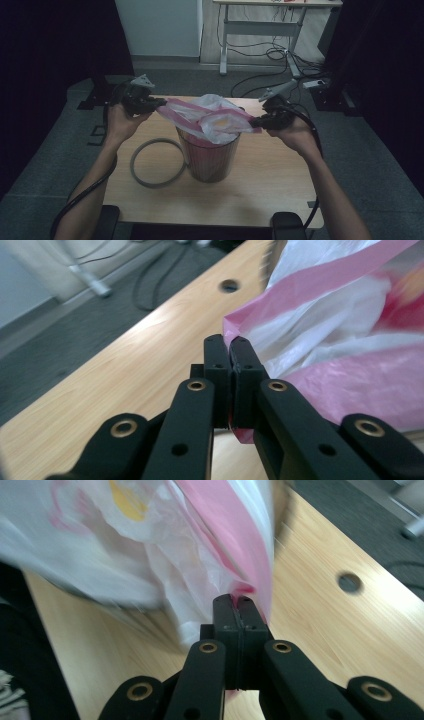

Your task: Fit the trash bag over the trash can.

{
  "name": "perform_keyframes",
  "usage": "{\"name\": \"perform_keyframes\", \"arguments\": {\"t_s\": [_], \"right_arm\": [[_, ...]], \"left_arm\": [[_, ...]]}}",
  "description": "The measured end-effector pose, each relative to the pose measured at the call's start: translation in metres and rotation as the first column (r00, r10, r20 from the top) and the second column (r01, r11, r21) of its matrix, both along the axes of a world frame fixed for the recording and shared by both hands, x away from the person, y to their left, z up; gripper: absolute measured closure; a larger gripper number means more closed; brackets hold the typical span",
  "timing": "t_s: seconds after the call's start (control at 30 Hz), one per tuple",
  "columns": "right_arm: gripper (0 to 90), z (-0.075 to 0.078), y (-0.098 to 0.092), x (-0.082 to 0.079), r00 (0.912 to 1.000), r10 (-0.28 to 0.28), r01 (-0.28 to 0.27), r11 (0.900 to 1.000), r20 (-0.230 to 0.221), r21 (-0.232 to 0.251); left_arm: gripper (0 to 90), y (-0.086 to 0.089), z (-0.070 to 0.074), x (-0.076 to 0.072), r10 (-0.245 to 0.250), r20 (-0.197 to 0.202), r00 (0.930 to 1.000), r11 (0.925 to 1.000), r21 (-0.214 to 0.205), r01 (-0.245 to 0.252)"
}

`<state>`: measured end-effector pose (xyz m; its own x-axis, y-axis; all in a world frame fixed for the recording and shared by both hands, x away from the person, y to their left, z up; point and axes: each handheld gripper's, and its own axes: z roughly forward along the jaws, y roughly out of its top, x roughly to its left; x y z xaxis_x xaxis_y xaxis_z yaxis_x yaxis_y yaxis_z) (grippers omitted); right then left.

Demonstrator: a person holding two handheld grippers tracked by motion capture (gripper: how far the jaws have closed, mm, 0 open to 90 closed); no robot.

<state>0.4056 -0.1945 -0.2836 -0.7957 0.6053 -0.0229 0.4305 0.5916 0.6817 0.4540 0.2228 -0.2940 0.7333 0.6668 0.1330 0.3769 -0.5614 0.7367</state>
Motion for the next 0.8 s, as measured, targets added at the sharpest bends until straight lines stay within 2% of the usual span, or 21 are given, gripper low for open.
{"name": "perform_keyframes", "arguments": {"t_s": [0.03,0.1,0.13,0.23,0.27,0.3,0.37,0.47,0.6,0.7,0.73,0.77,0.8], "right_arm": [[88.9,-0.002,-0.005,0.0,0.9998,-0.017,0.017,0.9998,0.003,-0.008],[88.9,-0.004,-0.012,0.0,0.9992,-0.039,0.039,0.9989,0.002,-0.026],[88.9,-0.011,-0.021,0.002,0.9986,-0.049,0.049,0.9987,-0.017,-0.012],[88.7,-0.013,-0.021,0.002,0.999,-0.039,0.039,0.9992,-0.021,0.002],[86.8,-0.013,-0.02,0.002,0.9993,-0.031,0.031,0.9995,-0.019,0.006],[77.0,-0.011,-0.019,0.002,0.9996,-0.021,0.021,0.9996,-0.021,0.021],[63.9,-0.006,-0.018,0.002,0.9995,-0.012,0.013,0.9989,-0.029,0.046],[50.2,0.003,-0.018,0.001,0.9997,-0.002,0.004,0.9971,-0.026,0.076],[43.6,0.019,-0.025,-0.002,0.9998,0.007,-0.005,0.9925,-0.021,0.122],[41.0,0.027,-0.028,-0.002,0.9999,-0.003,0.004,0.9911,-0.011,0.133],[38.3,0.035,-0.029,0.001,0.9996,-0.026,0.027,0.9893,-0.005,0.143],[38.3,0.035,-0.029,0.001,0.9996,-0.026,0.027,0.9893,-0.005,0.143],[34.6,0.041,-0.027,0.008,0.9979,-0.064,0.064,0.9884,0.0,0.138]], "left_arm": [[87.9,0.004,-0.002,0.0,0.012,0.002,0.9999,0.9999,0.011,-0.012],[88.0,0.008,-0.003,0.0,0.018,-0.004,0.9998,0.9998,0.0,-0.018],[87.9,0.013,-0.006,0.001,0.006,-0.026,0.9996,0.9991,-0.041,-0.007],[86.2,0.011,-0.006,0.001,0.003,-0.031,0.9995,0.9996,-0.028,-0.004],[81.5,0.01,-0.005,0.002,-0.006,-0.035,0.9994,0.9997,-0.024,0.005],[74.2,0.01,-0.004,0.002,-0.012,-0.035,0.9993,0.9995,-0.03,0.011],[63.4,0.009,0.0,0.002,-0.03,-0.041,0.9987,0.9984,-0.048,0.028],[49.6,0.009,0.006,-0.001,-0.042,-0.029,0.9987,0.9981,-0.046,0.041],[40.4,0.011,0.013,-0.004,-0.06,-0.023,0.9979,0.9964,-0.061,0.058],[35.8,0.01,0.017,-0.005,-0.072,-0.017,0.9973,0.9956,-0.062,0.071],[34.2,0.007,0.021,-0.005,-0.086,-0.013,0.9962,0.9946,-0.06,0.085],[32.6,0.007,0.021,-0.005,-0.086,-0.013,0.9962,0.9946,-0.06,0.085],[31.5,0.001,0.024,-0.003,-0.104,-0.016,0.9945,0.9922,-0.07,0.102]]}}
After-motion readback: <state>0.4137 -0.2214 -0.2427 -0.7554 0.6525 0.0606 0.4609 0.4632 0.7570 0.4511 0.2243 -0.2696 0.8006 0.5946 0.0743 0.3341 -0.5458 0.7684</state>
